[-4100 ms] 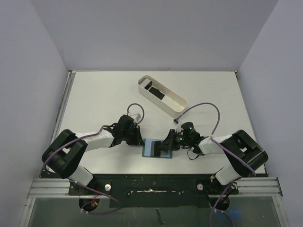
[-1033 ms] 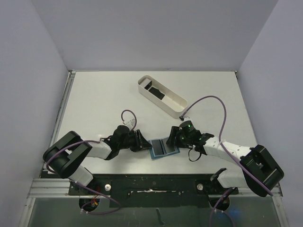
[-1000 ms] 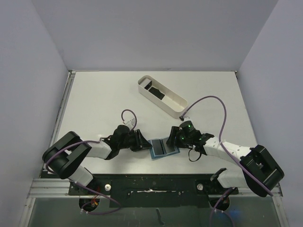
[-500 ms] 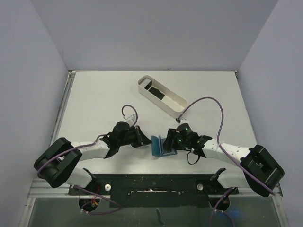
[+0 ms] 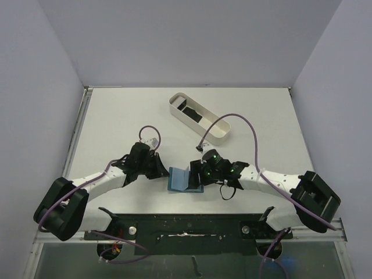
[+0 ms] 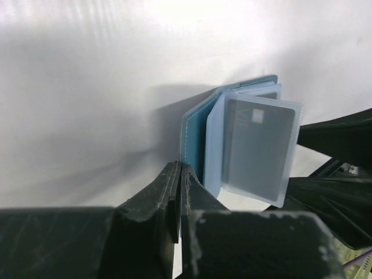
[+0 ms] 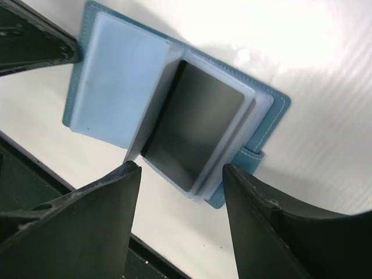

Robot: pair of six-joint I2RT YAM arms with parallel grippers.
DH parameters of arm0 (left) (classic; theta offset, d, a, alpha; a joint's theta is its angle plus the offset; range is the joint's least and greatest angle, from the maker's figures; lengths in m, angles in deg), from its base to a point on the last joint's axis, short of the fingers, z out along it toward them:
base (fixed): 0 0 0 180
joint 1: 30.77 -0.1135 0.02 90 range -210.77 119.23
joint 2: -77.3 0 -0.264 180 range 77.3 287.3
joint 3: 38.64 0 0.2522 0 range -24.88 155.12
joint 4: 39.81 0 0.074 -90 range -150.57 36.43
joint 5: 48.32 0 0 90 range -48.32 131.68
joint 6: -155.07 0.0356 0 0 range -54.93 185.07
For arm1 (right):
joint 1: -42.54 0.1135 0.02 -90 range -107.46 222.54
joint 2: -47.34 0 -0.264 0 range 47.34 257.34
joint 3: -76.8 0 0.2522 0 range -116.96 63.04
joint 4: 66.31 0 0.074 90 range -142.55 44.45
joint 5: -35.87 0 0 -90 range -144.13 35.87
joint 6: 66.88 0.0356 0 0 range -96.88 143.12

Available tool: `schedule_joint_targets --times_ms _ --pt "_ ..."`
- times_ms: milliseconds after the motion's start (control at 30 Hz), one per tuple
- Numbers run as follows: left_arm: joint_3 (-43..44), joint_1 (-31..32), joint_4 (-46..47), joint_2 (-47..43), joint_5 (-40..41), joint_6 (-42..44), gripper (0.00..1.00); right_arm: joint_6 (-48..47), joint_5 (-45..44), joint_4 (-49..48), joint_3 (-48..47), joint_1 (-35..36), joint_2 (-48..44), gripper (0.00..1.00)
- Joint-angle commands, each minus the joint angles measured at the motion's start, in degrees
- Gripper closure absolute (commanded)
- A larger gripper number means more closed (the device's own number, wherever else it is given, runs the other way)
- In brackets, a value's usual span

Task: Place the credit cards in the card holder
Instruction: Close the card holder at the center of the board.

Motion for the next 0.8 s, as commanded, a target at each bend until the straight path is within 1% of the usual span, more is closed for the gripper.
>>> schedule_joint_targets --times_ms 0,100,233,400,533,600,767 --pt "3.0 -2.3 -6.2 -2.5 -2.8 5.7 1.0 -10.5 1.9 2.2 -6.8 0.0 1.5 0.41" --pt "3.0 -3.7 -6.8 -3.3 -4.4 6.4 1.0 -18.7 5.2 6.0 -11.6 -0.5 4.0 0.41" --pt "4.0 -7.1 -10.7 -4.6 -4.7 9.2 1.0 -30.4 10.1 9.6 -16.5 -0.2 8.5 0.4" --pt "4.7 -13.8 -13.4 -5.8 -7.3 12.4 1.0 -38.0 9.9 13.0 -21.9 -1.2 14.6 0.4" --pt "6.0 -15.8 -14.0 -4.4 -8.3 12.9 1.0 -42.7 13.5 11.5 -21.8 -4.2 16.5 0.44" --pt "6.5 -16.9 -14.4 -3.5 -8.9 13.2 1.0 -46.0 14.7 10.7 -21.2 -4.6 16.2 0.46" --pt "7.7 -18.6 -15.3 -2.7 -9.9 14.6 1.0 -56.8 17.1 4.9 -16.9 -4.5 14.4 0.48"
